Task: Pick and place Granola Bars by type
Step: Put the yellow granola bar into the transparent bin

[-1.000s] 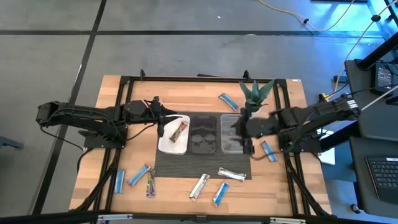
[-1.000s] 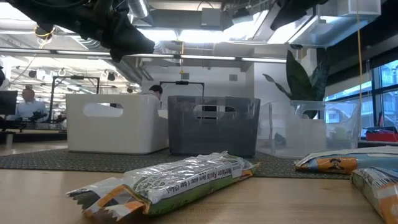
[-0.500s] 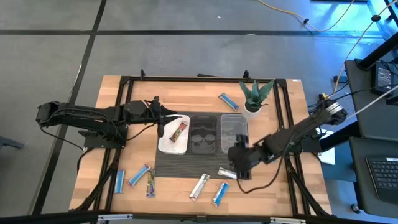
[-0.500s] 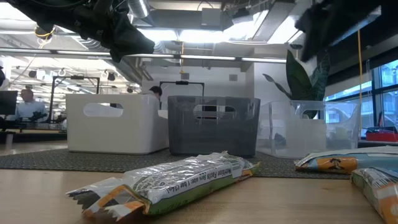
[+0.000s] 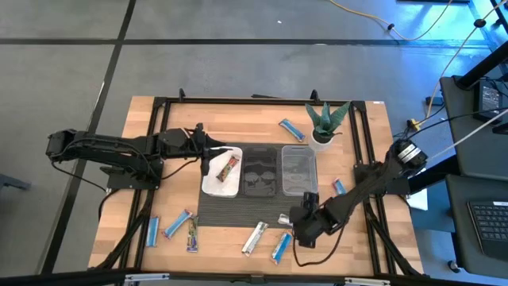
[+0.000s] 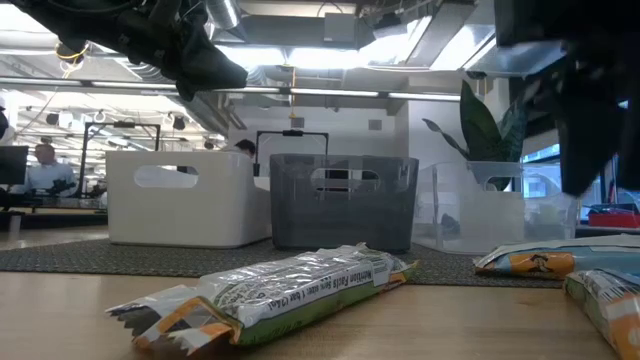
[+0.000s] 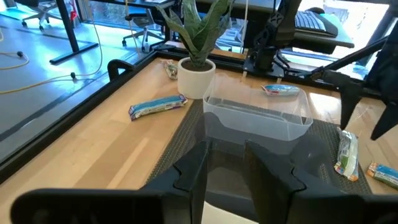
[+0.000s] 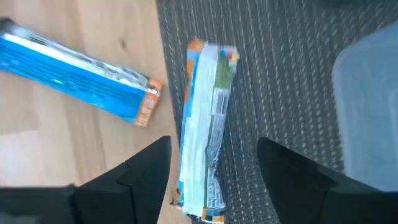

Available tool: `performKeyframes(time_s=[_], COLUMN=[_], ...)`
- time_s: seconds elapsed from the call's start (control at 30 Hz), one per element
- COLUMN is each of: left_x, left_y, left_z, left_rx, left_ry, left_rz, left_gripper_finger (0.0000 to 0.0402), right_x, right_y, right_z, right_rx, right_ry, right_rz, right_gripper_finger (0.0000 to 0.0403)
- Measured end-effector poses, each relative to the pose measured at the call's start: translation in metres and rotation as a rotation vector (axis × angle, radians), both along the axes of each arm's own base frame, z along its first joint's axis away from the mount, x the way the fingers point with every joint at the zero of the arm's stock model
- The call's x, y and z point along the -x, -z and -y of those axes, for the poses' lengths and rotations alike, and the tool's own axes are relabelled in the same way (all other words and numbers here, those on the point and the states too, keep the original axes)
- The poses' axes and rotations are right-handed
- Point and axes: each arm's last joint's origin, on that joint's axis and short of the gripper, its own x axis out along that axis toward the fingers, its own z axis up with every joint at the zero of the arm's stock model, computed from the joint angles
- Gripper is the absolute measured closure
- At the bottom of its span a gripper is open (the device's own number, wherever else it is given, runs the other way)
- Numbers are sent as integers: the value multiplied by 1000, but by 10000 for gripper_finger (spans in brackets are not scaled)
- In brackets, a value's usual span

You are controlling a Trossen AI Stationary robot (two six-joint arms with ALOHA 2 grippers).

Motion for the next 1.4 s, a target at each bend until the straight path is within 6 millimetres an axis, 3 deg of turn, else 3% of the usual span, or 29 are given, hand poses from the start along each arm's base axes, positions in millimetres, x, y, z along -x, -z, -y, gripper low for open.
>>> performKeyframes(time_s=[0.43, 0.6, 1.17, 1.3, 1.4], left_x=[0, 0, 0, 0, 0], left_y=[1, 1, 1, 1, 1], left_z=[0, 0, 0, 0, 0], left_rx=[20, 20, 21, 21, 29], left_ry=[-3, -3, -3, -2, -5], left_rz=[-6, -6, -5, -5, -3], left_gripper_finger=[305, 305, 305, 305, 305], right_x=[-6, -6, -7, -12, -19], right_y=[42, 43, 42, 36, 21], right_z=[-8, -8, -9, -14, -20], right_rx=[-8, -8, -42, -61, -72], right_ry=[31, 31, 25, -7, -42], right_rz=[-144, -143, -163, -161, -133], right_gripper_finger=[162, 172, 302, 315, 318])
